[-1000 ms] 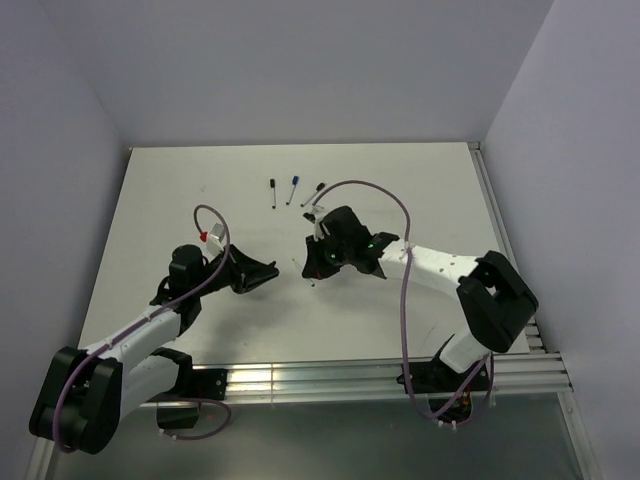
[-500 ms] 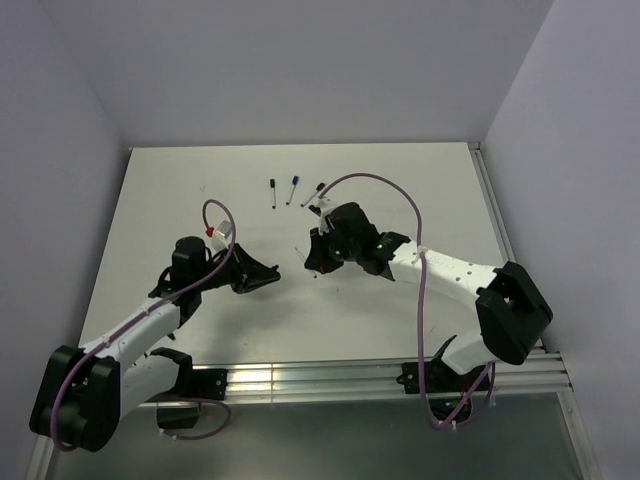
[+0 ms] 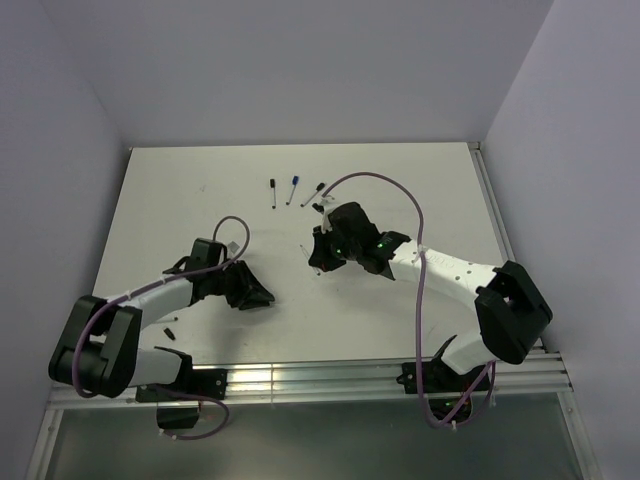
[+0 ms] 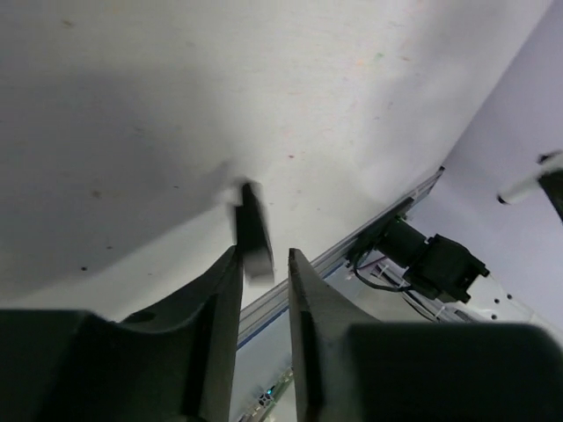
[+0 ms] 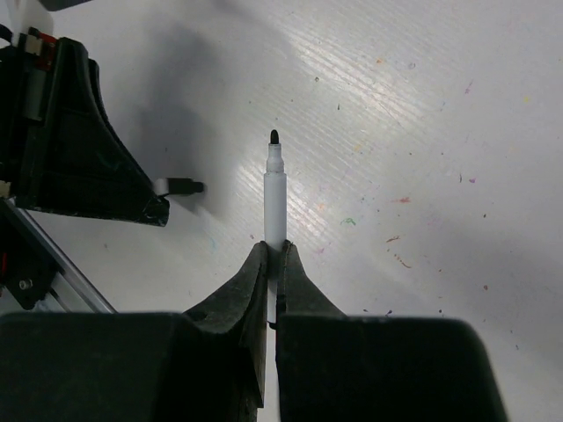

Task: Insert the pens into the pen caps
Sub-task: Place the pen cap at the center of the board.

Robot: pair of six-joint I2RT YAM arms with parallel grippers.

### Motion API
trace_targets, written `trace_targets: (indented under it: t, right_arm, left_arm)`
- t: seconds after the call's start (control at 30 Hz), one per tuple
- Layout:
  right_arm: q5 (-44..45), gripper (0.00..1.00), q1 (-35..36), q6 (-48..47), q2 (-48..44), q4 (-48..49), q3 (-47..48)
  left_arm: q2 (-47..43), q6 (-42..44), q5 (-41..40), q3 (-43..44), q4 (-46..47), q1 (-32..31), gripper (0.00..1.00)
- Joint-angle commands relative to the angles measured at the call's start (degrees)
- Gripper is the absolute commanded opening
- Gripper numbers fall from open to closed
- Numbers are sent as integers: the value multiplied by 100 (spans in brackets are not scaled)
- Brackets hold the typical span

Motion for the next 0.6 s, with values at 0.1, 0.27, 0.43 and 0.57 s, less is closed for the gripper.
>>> trace_targets:
  t: [0.1,0.27,0.43,0.57]
  right_arm:
    - [50,0,-33,35,12,27,30]
    - [-55,0,-33,18,48,45,21]
    - [-422,0,-33,9,127,80,30]
    - [-986,0,-24,26,39,395,-93]
  left_arm:
    - [527,414,-423,480,-504,14,37]
    - [590,353,-643,656,-539,14,37]
    - [265,353,-844,964,-820,5,38]
    - [-192,178,-1064,1219,-856,14,39]
